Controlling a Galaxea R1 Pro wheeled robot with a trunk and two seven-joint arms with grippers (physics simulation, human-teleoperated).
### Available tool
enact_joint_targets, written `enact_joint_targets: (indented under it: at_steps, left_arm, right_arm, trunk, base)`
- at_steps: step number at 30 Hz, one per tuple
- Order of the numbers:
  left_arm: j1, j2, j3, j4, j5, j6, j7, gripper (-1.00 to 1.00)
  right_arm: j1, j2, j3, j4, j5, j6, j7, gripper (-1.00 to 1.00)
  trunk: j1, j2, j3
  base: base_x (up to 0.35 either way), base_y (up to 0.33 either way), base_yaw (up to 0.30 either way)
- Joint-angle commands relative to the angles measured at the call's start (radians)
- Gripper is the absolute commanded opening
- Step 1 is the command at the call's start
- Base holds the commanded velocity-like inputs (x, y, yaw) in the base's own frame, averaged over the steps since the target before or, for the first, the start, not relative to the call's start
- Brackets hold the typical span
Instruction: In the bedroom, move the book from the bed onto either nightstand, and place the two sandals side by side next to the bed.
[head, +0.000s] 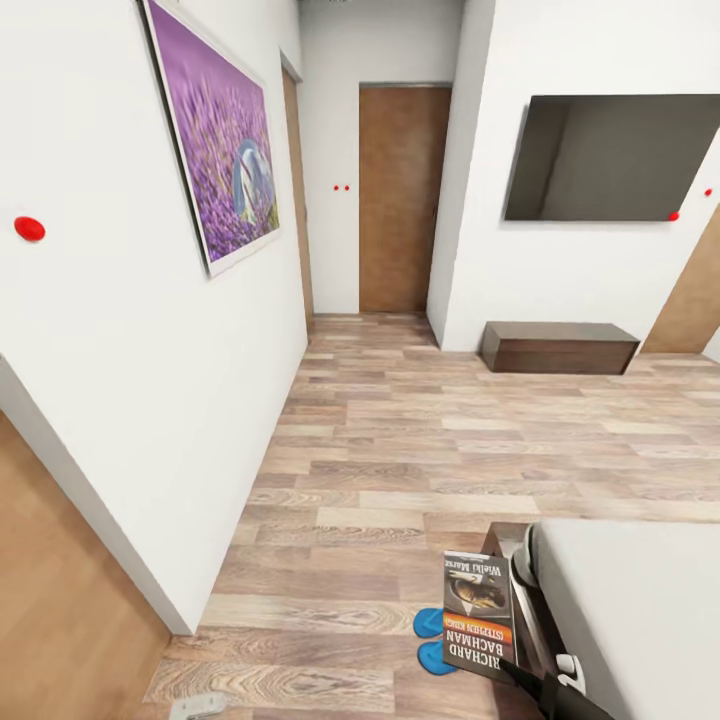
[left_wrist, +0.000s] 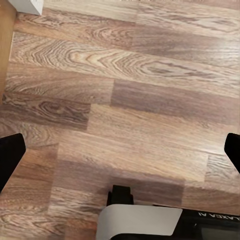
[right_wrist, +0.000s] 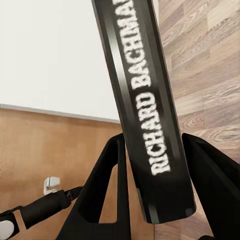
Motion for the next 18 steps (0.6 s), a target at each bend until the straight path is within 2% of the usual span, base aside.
enact_joint_targets:
  at_steps: [1,18]
  left_arm:
    - [-0.001,0.0,0.006,0.001,0.008,-0.003,-0.005,1.0]
    - [-0.001,0.0,0.006,0.001,0.008,-0.004,-0.005,1.0]
  right_arm:
    - [-0.001,0.0,0.002,0.0,-0.005,0.011,0.004,-1.0]
    - [-0.001,0.0,0.003,0.0,-0.005,0.01,0.003,-1.0]
  trunk:
    - [0.0,-0.001,0.0]
    - [0.0,-0.001,0.027]
  base:
    - [0.0,0.0,0.002]
    - [0.0,0.0,0.0]
